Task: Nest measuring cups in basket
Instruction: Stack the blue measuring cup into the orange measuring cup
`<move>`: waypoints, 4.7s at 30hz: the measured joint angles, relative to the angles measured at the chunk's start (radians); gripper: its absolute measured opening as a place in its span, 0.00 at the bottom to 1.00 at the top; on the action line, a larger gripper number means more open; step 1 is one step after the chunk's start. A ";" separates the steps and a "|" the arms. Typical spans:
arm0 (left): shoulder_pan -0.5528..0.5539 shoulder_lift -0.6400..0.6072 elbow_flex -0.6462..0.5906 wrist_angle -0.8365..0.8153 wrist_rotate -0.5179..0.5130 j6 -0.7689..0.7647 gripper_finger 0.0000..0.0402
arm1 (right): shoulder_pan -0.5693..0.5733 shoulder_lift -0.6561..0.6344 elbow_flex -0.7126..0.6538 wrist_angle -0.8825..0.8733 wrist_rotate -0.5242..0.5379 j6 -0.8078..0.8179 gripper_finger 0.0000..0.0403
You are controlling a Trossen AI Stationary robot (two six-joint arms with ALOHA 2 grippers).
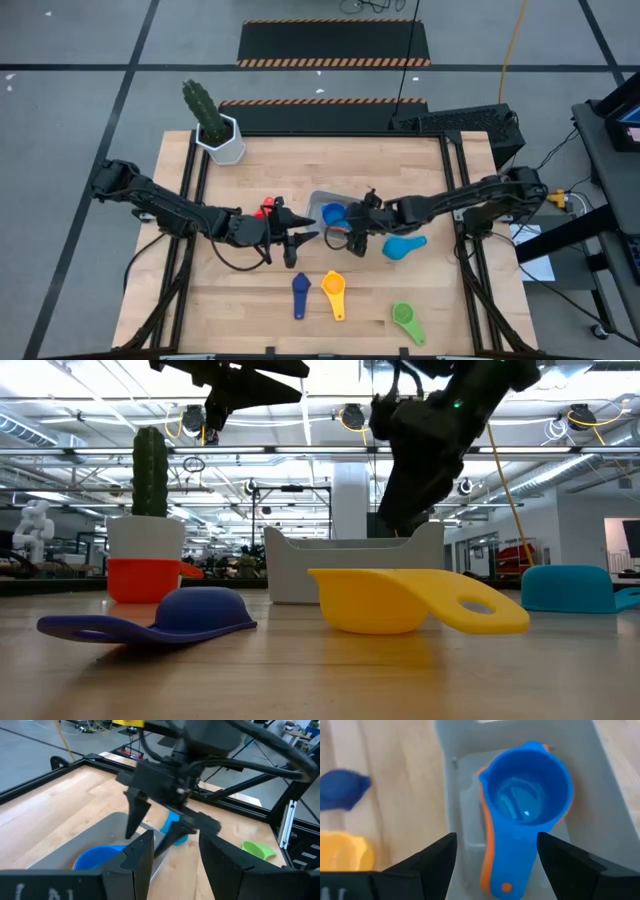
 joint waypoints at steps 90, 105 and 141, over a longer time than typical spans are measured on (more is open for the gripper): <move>0.066 -0.003 0.000 0.045 0.083 0.211 0.40 | -0.017 0.121 0.000 0.035 0.042 -0.051 0.41; 0.066 -0.003 0.000 0.052 0.083 0.219 0.40 | -0.026 0.128 0.000 0.072 0.066 -0.085 0.65; 0.066 -0.003 0.000 0.074 0.116 0.219 0.40 | -0.042 0.101 -0.037 0.053 0.013 -0.033 0.35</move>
